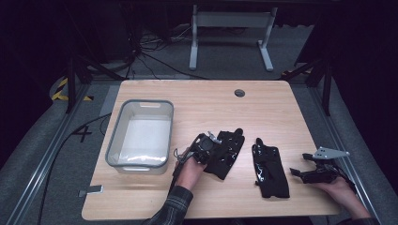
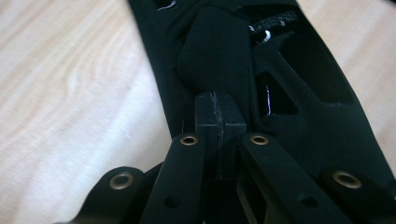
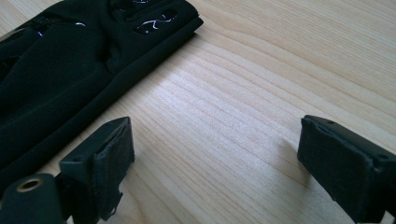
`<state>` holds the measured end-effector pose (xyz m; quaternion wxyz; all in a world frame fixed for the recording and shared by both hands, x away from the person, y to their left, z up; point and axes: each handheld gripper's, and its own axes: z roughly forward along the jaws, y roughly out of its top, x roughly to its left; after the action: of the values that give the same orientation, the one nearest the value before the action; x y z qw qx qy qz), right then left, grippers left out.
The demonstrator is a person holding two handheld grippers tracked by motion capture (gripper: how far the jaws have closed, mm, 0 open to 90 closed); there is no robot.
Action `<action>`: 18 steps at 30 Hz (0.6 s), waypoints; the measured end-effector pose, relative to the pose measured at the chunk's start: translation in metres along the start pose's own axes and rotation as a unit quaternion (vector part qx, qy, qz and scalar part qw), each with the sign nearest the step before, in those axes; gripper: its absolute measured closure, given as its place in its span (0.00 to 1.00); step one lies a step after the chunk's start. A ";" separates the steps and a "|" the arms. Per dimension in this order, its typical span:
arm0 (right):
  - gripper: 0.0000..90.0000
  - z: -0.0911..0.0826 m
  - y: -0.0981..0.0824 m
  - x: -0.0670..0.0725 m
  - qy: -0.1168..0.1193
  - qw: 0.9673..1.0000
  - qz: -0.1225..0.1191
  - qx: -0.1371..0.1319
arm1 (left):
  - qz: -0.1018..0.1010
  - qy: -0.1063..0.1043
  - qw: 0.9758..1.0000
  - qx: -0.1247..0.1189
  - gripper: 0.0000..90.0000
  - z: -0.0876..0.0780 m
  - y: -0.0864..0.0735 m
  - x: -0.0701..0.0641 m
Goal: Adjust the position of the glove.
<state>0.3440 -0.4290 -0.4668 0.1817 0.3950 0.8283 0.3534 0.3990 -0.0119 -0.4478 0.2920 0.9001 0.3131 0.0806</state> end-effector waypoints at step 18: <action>0.13 0.000 0.000 0.000 0.000 1.000 0.000 0.000 | 0.038 -0.075 0.996 -0.011 1.00 -0.006 -0.018 -0.042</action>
<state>0.3437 -0.4289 -0.4668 0.1815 0.3947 0.8286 0.3532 0.3548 -0.0234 -0.4520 0.3209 0.9119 0.2545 0.0270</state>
